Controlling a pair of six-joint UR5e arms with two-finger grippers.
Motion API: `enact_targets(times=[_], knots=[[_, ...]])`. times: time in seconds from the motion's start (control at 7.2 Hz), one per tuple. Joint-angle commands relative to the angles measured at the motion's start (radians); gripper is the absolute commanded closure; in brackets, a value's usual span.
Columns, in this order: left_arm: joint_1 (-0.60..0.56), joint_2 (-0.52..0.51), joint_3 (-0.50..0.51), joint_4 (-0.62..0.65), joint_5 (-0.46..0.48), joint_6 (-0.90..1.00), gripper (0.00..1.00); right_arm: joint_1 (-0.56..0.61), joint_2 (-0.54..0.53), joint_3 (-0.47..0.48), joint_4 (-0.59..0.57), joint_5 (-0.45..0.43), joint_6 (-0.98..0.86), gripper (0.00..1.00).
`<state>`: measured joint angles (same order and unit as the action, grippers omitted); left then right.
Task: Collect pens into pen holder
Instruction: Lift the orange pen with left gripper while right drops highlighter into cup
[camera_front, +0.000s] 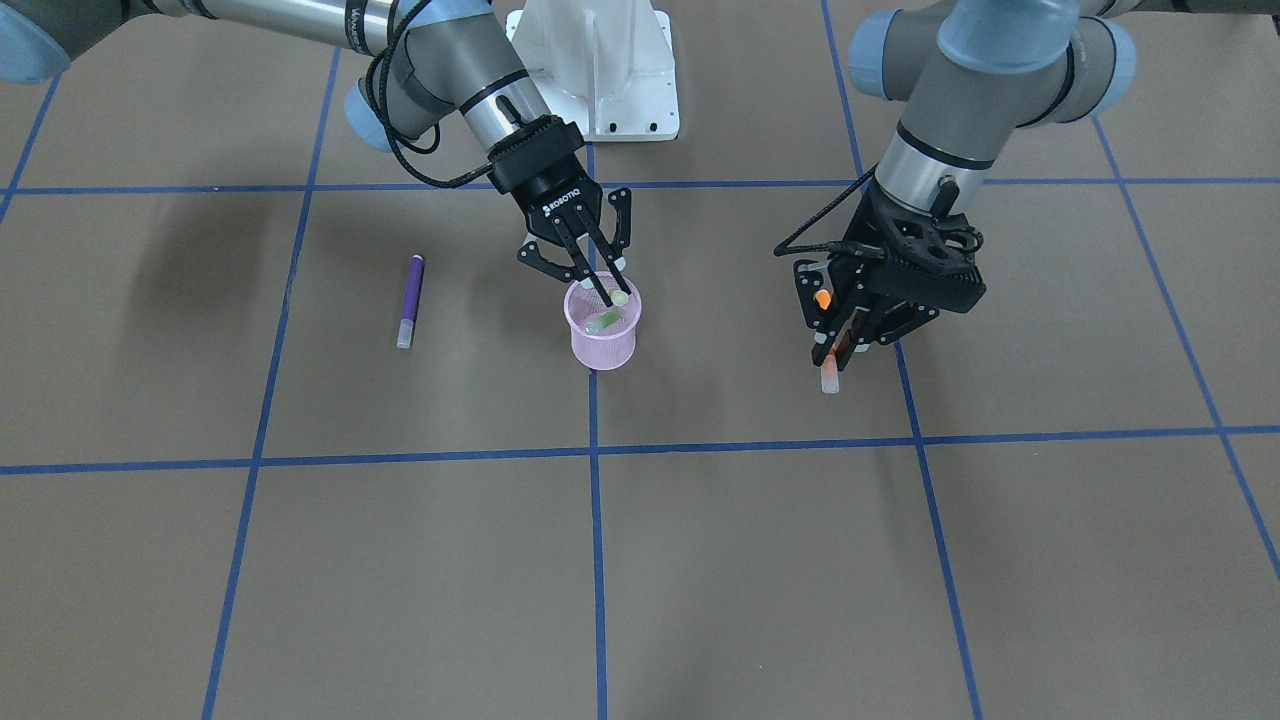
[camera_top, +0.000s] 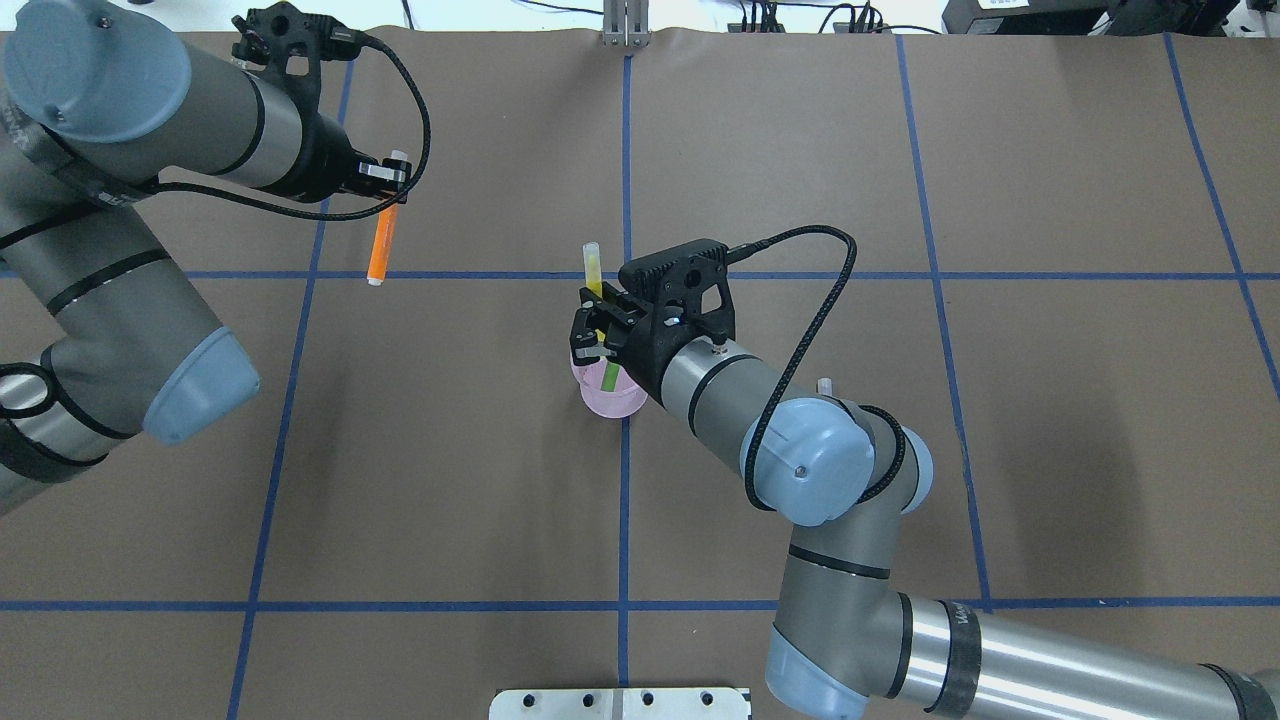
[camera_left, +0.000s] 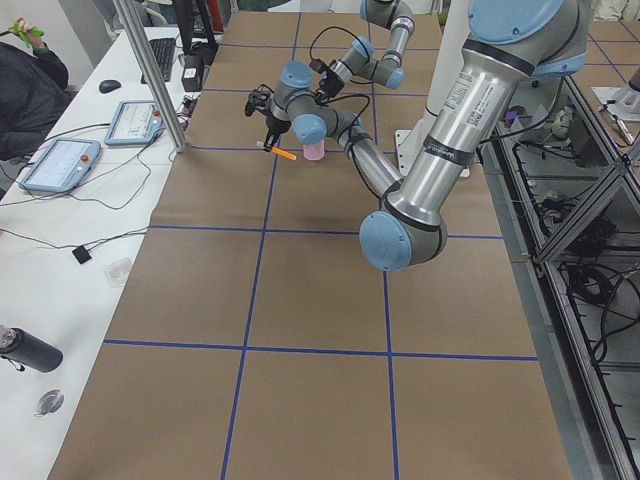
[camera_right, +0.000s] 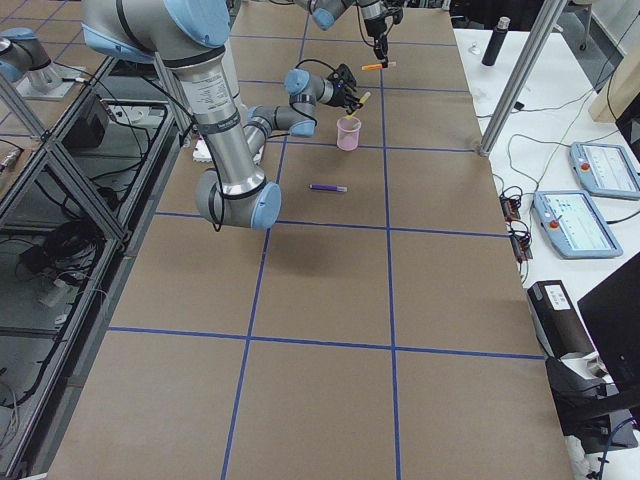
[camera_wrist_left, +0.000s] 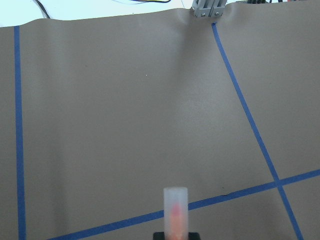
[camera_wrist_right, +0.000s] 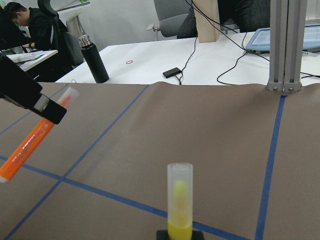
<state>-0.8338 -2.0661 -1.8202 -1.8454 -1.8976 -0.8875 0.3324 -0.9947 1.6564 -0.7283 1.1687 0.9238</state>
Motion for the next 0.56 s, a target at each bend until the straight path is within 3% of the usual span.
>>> enact_targets(times=[0.0,0.42], knots=[[-0.001,-0.003,0.019,0.0,0.0,-0.001,1.0,-0.026,-0.04,0.002,0.083,-0.015,0.007,0.0],[-0.002,-0.009,0.022,-0.036,0.0,-0.013,1.0,0.019,-0.033,0.026,0.064,0.014,0.009,0.0]])
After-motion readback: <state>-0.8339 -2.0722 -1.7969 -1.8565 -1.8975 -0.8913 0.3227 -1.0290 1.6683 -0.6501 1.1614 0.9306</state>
